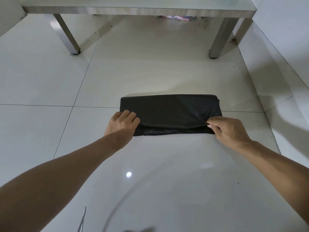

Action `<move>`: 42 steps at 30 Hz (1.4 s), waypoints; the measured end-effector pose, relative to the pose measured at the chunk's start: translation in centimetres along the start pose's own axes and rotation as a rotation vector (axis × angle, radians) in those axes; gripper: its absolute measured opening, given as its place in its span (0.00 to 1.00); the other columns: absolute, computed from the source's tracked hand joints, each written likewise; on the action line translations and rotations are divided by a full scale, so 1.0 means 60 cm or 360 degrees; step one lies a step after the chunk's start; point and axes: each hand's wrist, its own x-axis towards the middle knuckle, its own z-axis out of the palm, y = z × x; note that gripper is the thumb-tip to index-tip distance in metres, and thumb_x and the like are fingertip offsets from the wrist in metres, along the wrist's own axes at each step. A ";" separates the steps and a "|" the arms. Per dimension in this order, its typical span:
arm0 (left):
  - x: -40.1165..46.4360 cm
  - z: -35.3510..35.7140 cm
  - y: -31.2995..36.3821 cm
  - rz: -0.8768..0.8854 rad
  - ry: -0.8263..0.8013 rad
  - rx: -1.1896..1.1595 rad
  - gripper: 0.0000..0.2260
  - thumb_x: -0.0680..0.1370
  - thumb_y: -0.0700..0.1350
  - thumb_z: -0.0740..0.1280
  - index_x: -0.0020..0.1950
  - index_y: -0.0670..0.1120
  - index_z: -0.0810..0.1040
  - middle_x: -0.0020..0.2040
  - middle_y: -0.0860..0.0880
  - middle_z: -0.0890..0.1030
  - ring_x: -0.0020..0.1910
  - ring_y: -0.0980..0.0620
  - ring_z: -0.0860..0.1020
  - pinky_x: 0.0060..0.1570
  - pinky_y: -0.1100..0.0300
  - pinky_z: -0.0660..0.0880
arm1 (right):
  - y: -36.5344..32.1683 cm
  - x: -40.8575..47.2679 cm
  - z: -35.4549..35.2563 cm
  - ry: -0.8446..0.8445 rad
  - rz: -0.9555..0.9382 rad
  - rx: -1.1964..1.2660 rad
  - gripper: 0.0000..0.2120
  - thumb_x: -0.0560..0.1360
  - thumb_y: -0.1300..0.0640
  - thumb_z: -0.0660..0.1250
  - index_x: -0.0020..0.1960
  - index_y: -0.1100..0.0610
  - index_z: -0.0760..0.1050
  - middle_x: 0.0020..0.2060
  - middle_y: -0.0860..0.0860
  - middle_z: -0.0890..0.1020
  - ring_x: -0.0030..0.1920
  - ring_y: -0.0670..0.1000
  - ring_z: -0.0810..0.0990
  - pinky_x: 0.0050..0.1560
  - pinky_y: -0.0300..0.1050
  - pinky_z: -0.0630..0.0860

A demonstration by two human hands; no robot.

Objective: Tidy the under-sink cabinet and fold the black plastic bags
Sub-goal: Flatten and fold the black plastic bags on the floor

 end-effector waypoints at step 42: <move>0.015 -0.029 0.063 -0.0372 0.0031 -0.0463 0.15 0.75 0.44 0.59 0.53 0.38 0.81 0.57 0.41 0.81 0.63 0.40 0.76 0.66 0.45 0.69 | -0.098 0.054 -0.017 0.0058 0.0003 -0.0244 0.19 0.73 0.58 0.55 0.52 0.62 0.82 0.57 0.57 0.82 0.59 0.61 0.78 0.63 0.55 0.70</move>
